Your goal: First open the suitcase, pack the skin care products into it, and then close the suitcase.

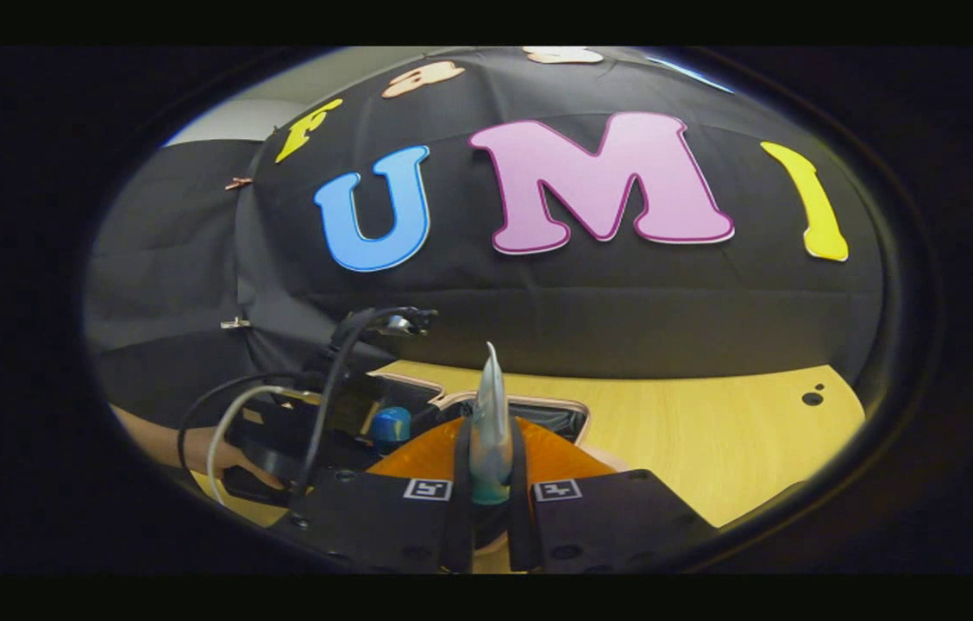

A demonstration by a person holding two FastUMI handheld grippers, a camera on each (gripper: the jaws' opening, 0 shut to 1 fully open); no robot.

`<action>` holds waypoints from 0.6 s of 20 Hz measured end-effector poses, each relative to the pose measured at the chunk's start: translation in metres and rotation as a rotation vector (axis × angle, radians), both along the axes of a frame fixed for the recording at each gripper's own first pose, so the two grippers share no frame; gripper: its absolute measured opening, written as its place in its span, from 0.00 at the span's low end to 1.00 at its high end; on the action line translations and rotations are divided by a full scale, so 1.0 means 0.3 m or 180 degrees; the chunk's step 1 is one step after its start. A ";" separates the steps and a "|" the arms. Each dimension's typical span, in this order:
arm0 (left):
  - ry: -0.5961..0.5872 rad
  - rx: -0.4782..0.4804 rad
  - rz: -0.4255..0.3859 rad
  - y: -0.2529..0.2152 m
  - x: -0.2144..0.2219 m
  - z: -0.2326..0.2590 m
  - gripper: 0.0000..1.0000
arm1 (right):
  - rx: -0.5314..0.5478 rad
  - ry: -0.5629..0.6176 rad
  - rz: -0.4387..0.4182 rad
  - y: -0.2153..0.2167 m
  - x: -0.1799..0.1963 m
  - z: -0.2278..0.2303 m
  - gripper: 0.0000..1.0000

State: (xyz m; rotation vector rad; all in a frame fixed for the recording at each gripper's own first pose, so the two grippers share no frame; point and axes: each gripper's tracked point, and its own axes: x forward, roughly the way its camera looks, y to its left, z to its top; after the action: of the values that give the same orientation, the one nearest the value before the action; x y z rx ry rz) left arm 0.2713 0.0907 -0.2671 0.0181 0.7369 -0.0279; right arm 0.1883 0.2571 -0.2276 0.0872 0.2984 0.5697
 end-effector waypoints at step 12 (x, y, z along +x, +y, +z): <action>0.0830 0.0038 0.0222 0.023 0.074 -0.071 0.48 | -0.0004 0.0528 -0.0277 -0.044 0.070 -0.113 0.14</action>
State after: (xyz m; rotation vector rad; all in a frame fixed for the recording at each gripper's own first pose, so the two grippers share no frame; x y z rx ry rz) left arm 0.2934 0.0976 -0.2883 0.0001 0.9980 0.0414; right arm 0.2093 0.2439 -0.2617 0.1460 0.4539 0.4766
